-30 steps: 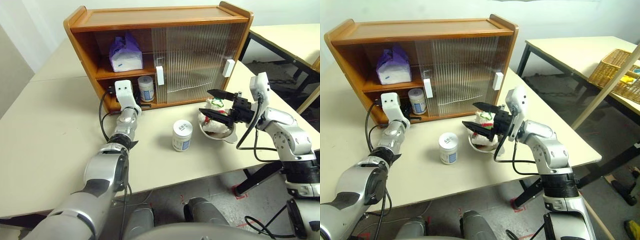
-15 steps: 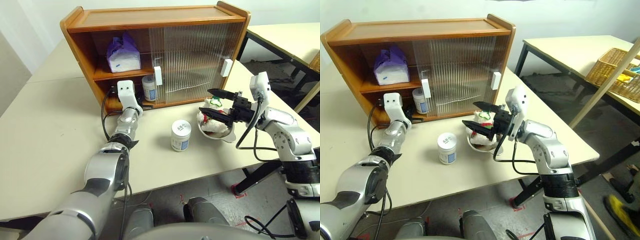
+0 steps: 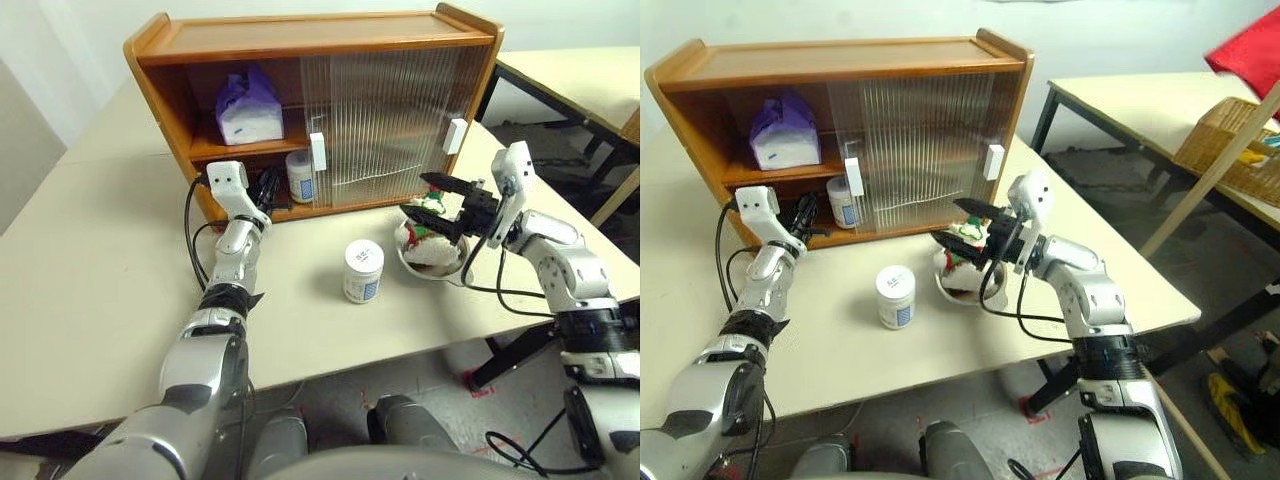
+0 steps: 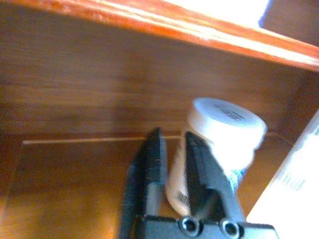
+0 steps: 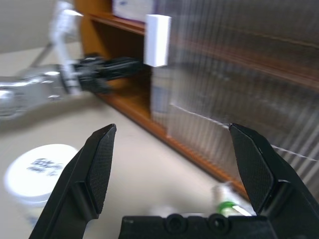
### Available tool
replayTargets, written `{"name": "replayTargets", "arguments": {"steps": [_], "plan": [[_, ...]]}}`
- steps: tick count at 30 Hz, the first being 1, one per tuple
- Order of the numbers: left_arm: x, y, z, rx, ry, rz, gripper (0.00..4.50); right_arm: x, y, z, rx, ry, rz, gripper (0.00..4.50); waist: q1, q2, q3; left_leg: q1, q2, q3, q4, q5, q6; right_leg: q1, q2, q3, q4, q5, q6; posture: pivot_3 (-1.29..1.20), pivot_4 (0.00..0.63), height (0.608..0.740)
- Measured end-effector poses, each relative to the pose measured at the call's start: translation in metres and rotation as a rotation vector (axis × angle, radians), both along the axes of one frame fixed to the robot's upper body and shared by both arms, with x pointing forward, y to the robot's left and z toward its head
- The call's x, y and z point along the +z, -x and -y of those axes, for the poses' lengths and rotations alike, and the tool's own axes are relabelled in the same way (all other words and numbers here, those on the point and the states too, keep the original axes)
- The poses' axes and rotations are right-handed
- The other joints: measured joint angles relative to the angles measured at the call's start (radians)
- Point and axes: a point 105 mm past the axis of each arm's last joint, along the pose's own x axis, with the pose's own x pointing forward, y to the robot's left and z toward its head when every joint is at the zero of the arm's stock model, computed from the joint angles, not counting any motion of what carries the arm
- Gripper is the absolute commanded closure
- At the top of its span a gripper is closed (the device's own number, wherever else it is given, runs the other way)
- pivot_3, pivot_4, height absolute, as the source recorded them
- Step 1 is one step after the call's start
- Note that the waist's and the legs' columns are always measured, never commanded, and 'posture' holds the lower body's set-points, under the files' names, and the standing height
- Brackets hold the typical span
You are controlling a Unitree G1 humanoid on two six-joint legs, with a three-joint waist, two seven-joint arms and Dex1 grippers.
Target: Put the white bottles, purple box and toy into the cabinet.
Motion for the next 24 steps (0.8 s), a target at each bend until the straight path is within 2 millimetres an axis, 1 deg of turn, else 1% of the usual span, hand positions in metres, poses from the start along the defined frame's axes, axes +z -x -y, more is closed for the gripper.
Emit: {"name": "replayTargets", "arguments": {"steps": [3, 5, 7, 10, 12, 14, 17, 21, 24], "plan": [[0.005, 0.018, 0.001, -0.088, -0.04, 0.019, 1.37, -0.004, -0.011, 0.006, -0.062, 0.022, 0.012, 0.0, 0.004, 0.0, 0.0, 0.0, 0.0, 0.0, 0.0, 0.0, 0.0, 0.0, 0.0, 0.0, 0.0, 0.0, 0.0, -0.06, 0.0, 0.74], [0.009, 0.028, 0.002, -0.144, -0.028, 0.019, 0.64, -0.009, -0.016, 0.01, -0.09, 0.028, 0.008, 0.0, 0.013, 0.0, 0.0, 0.0, 0.0, 0.0, 0.0, -0.001, -0.001, 0.0, 0.0, 0.0, 0.0, 0.0, -0.001, -0.05, 0.0, 0.74], [0.016, 0.044, 0.003, -0.239, -0.013, 0.015, 0.02, -0.013, -0.018, 0.012, -0.1, 0.024, 0.005, 0.0, 0.02, 0.001, 0.0, 0.0, 0.0, -0.001, 0.0, -0.001, -0.002, 0.0, 0.0, 0.0, 0.001, 0.0, -0.001, -0.05, 0.0, 0.74], [0.024, 0.062, 0.008, -0.367, 0.021, -0.004, 0.02, -0.016, -0.019, 0.016, -0.106, 0.02, 0.0, 0.0, 0.028, 0.001, 0.0, 0.0, 0.0, -0.001, 0.0, -0.002, -0.003, -0.001, 0.0, 0.0, 0.001, 0.001, -0.004, -0.05, 0.0, 0.74], [0.025, 0.073, 0.008, -0.436, 0.027, -0.034, 0.02, -0.015, -0.017, 0.015, -0.082, 0.013, 0.002, 0.0, 0.033, 0.001, -0.001, 0.001, 0.0, -0.001, -0.001, -0.002, -0.004, -0.001, 0.0, 0.0, 0.001, 0.001, -0.005, -0.05, 0.0, 0.74], [0.022, 0.08, 0.006, -0.48, 0.024, -0.072, 0.02, -0.011, -0.014, 0.014, -0.05, -0.013, 0.007, 0.0, 0.037, 0.001, 0.0, 0.001, 0.0, -0.002, -0.001, -0.003, -0.005, -0.001, 0.0, 0.0, 0.001, 0.002, -0.006, -0.05, 0.0, 0.74], [0.017, 0.084, 0.005, -0.512, 0.021, -0.112, 0.02, -0.004, -0.008, 0.013, -0.012, -0.043, 0.019, 0.0, 0.042, 0.001, 0.0, 0.001, 0.0, -0.003, 0.0, -0.003, -0.005, -0.002, 0.0, 0.001, 0.001, 0.003, -0.008, -0.06, 0.0, 0.74], [0.011, 0.093, 0.012, -0.635, -0.042, -0.16, 0.02, 0.002, 0.01, 0.013, 0.082, -0.039, 0.01, 0.0, 0.045, 0.002, 0.0, 0.001, 0.0, -0.004, 0.0, -0.004, -0.006, -0.003, -0.001, 0.001, 0.001, 0.004, -0.01, -0.07, 0.0, 0.74], [-0.001, 0.099, 0.023, -0.747, -0.107, -0.201, 0.02, 0.009, 0.017, 0.017, 0.116, -0.021, 0.002, 0.0, 0.043, 0.002, 0.0, 0.001, 0.0, -0.004, 0.0, -0.005, -0.008, -0.004, -0.001, 0.002, 0.001, 0.004, -0.011, -0.09, 0.0, 0.74]]}}
